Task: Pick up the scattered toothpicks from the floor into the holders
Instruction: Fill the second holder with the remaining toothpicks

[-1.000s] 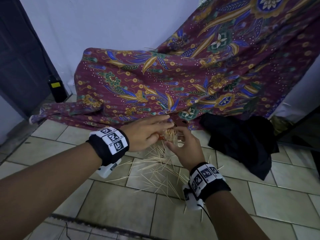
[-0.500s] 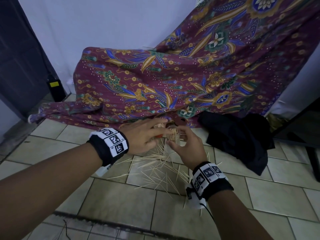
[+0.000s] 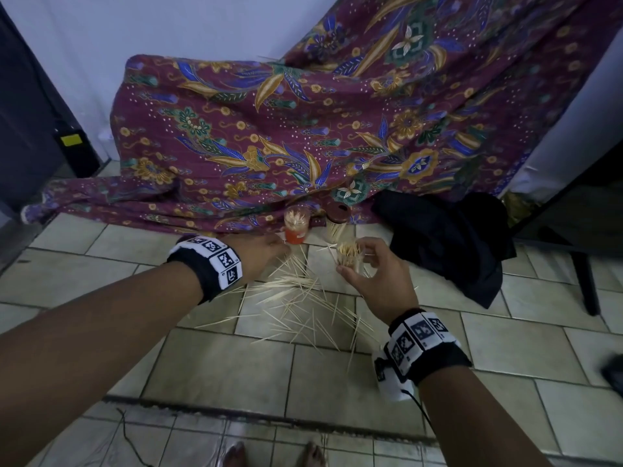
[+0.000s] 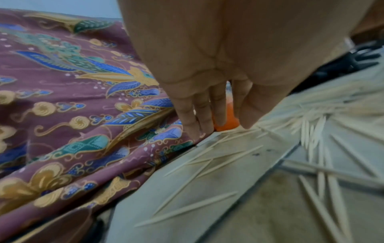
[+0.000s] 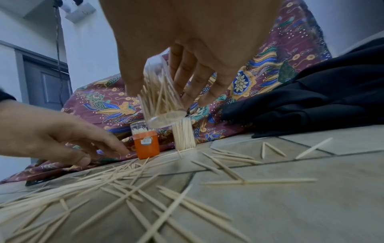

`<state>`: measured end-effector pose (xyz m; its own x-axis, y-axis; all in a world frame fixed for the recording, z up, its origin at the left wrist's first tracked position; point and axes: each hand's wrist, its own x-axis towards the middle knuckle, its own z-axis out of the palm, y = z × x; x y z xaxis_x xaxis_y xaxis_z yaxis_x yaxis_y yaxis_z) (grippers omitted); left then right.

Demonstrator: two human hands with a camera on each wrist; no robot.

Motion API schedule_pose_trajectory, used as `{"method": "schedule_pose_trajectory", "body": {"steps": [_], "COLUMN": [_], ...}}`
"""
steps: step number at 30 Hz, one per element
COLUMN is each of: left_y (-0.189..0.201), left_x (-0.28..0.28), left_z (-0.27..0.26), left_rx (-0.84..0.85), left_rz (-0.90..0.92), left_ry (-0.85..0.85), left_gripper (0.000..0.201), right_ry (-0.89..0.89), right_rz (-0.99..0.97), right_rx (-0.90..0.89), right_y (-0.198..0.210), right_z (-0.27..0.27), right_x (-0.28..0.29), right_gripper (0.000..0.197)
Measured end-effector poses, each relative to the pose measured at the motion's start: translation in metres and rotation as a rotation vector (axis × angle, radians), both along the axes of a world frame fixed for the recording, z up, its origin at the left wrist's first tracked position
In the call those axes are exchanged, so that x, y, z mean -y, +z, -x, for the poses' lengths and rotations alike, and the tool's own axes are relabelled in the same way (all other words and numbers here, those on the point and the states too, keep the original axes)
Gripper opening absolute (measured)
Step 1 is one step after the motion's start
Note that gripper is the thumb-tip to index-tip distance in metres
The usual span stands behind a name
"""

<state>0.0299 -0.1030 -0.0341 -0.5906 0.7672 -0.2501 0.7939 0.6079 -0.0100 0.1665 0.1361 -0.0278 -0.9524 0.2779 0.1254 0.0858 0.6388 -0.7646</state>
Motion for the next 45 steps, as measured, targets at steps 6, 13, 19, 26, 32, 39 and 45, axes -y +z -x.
{"method": "schedule_pose_trajectory", "body": {"steps": [6,13,19,26,32,39,45], "left_y": [0.002,0.004,0.002,0.016,0.003,0.014,0.019], "left_x": [-0.021,-0.024,-0.013,0.01,0.024,0.034,0.041], "left_z": [0.001,-0.016,-0.039,-0.003,0.009,0.0,-0.018], "left_rx": [-0.039,-0.032,0.06,0.023,-0.002,-0.046,0.06], "left_rz": [0.117,0.2,0.169,0.135,0.287,0.339,0.308], "left_ry": [-0.06,-0.04,0.012,0.27,0.137,0.222,0.334], "left_gripper": [0.048,0.027,0.023,0.047,0.065,0.028,0.023], "right_ry": [-0.031,-0.043,-0.018,0.019,0.043,0.056,0.09], "right_rz": [-0.013,-0.003,0.023,0.015,-0.017,-0.028,0.007], "right_rx": [0.018,0.026,0.013,-0.011,-0.024,-0.009,-0.015], "right_y": [-0.005,-0.005,-0.001,0.005,0.007,0.01,0.014], "right_z": [-0.008,-0.014,-0.01,-0.005,-0.004,-0.003,0.003], "right_x": [-0.002,-0.004,0.002,0.008,0.013,0.014,0.022], "right_gripper": [0.046,0.047,0.045,0.044,0.046,0.044,0.044]}}
